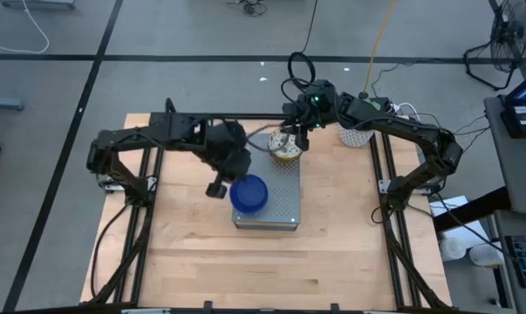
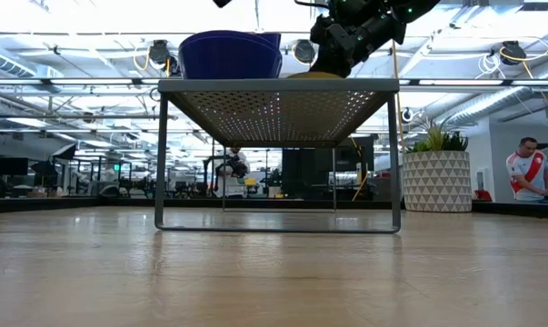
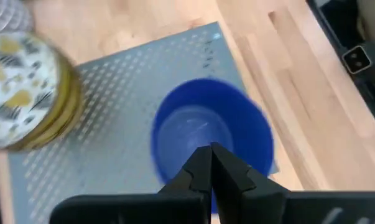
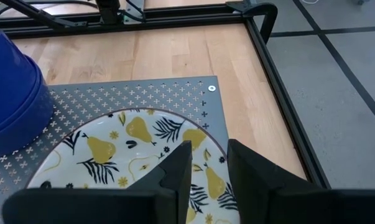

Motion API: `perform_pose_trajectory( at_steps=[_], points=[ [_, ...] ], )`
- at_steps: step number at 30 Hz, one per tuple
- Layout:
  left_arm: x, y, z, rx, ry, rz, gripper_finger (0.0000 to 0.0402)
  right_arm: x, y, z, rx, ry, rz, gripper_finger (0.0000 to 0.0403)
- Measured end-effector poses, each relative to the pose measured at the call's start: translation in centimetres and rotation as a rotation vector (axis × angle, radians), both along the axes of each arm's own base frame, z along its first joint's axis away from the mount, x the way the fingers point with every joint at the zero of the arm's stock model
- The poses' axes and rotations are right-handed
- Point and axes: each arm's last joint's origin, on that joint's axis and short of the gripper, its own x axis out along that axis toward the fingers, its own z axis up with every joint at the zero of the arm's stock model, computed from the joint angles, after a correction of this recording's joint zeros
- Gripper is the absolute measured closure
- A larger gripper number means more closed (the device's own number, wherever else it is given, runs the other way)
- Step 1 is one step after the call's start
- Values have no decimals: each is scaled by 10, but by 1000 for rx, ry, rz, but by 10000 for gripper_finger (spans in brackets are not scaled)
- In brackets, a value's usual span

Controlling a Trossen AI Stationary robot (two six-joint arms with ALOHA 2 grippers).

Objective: Pick & Place Mini bowls
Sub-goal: Stack the blue bowl on top of the blue bowl on the shelf, then return to Home Position

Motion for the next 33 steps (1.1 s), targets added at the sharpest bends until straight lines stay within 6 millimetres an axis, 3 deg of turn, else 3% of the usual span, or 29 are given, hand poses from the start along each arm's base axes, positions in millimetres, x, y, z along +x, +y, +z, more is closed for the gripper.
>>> perform_pose_trajectory(
  at_steps=[4, 13, 19, 22, 26, 33],
  points=[
    [20, -5, -23, 14, 57, -13, 399, 0, 0, 0, -4, 0, 3, 314],
    [55, 10, -86, 40, 255, 104, 397, 0, 0, 0, 3, 4, 0, 314],
    [61, 11, -98, -1, 293, 106, 399, -1, 1, -1, 14, 15, -3, 314],
    [56, 11, -88, 4, 271, 161, 391, -1, 1, -1, 14, 14, -3, 314],
    [39, 11, -61, 12, 187, 224, 374, -1, 0, -1, 12, 12, -3, 314],
    [-5, 2, 6, 13, -103, 266, 372, 0, 1, 0, 11, 3, -1, 314]
  ],
)
